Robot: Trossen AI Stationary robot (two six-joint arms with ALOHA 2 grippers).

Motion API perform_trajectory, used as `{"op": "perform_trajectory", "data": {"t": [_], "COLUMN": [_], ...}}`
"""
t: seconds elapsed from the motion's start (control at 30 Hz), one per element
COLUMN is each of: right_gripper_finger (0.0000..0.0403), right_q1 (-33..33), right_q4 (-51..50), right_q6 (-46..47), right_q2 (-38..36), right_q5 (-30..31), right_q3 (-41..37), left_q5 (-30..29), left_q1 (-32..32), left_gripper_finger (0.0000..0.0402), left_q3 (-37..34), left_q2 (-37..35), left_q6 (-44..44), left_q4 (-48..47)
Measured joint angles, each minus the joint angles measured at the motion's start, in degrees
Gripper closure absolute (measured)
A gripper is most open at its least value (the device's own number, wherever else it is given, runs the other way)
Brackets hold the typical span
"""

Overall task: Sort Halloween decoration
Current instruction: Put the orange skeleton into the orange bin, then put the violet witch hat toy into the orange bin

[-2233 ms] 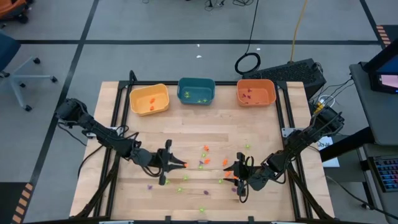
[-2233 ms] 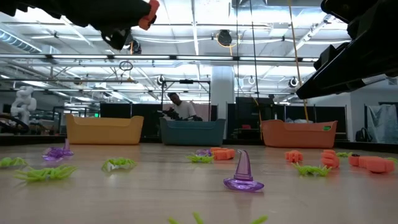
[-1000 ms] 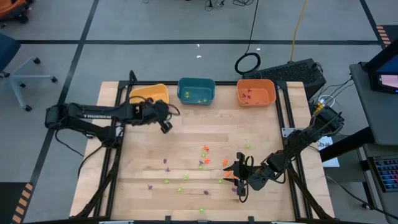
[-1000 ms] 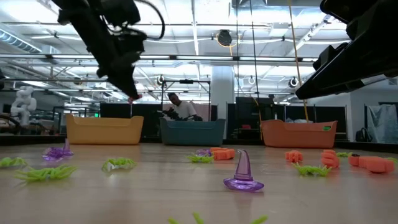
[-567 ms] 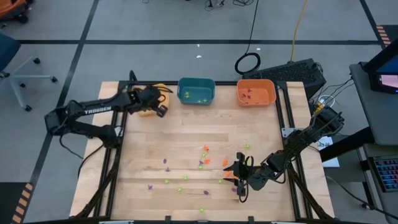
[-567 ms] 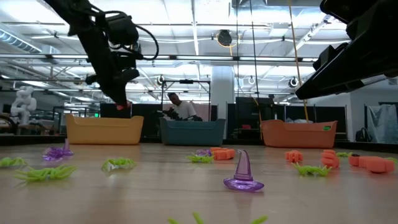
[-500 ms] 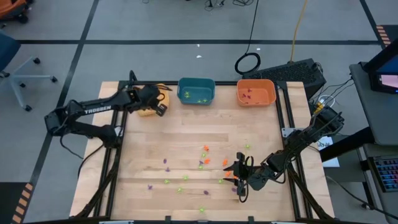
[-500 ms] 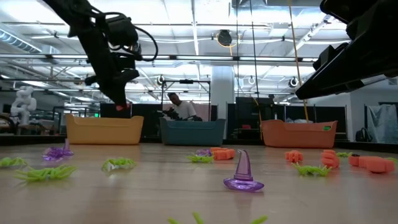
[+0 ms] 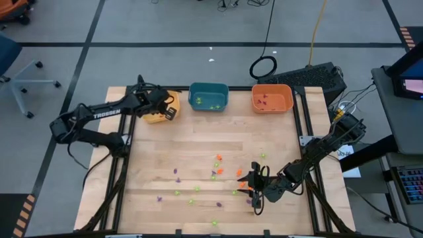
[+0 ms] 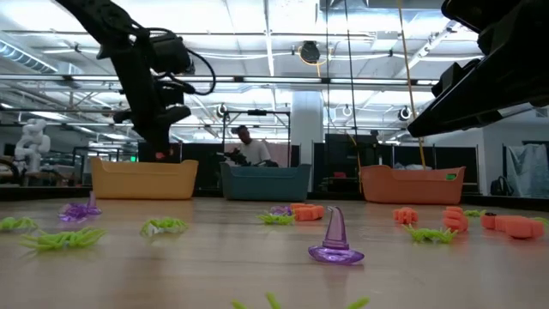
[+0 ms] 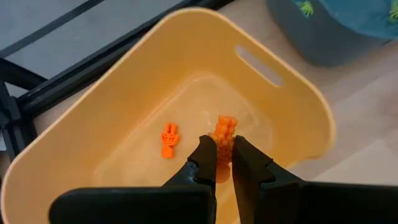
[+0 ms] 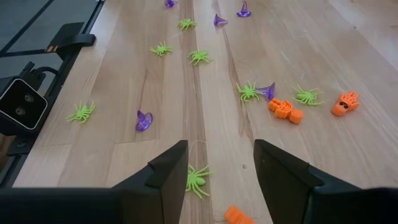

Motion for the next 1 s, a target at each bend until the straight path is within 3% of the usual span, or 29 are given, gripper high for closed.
{"op": "perform_trajectory", "data": {"t": [0.3,0.57,0.73,0.83,1.0], "right_gripper_finger": [0.0232,0.0232,0.0232,0.0232,0.0232], "right_q1": [0.0,0.0,0.0,0.0,0.0], "right_q4": [0.0,0.0,0.0,0.0,0.0], "right_q6": [0.0,0.0,0.0,0.0,0.0], "right_q2": [0.0,0.0,0.0,0.0,0.0], "right_q5": [0.0,0.0,0.0,0.0,0.0], "right_q3": [0.0,0.0,0.0,0.0,0.0], "left_q5": [-2.0,-6.1,-5.6,-2.5,-2.8], "left_q1": [0.0,-0.8,-1.1,-2.2,-7.8], "left_gripper_finger": [0.0372,0.0283,0.0229,0.0213,0.0211], "left_q3": [0.0,0.0,0.0,0.0,-0.1], "left_q2": [5.1,5.7,5.7,5.3,2.9], "left_q6": [-1.5,-3.0,-3.4,-4.0,-5.5], "left_q4": [0.4,0.5,0.4,0.4,0.4]}}
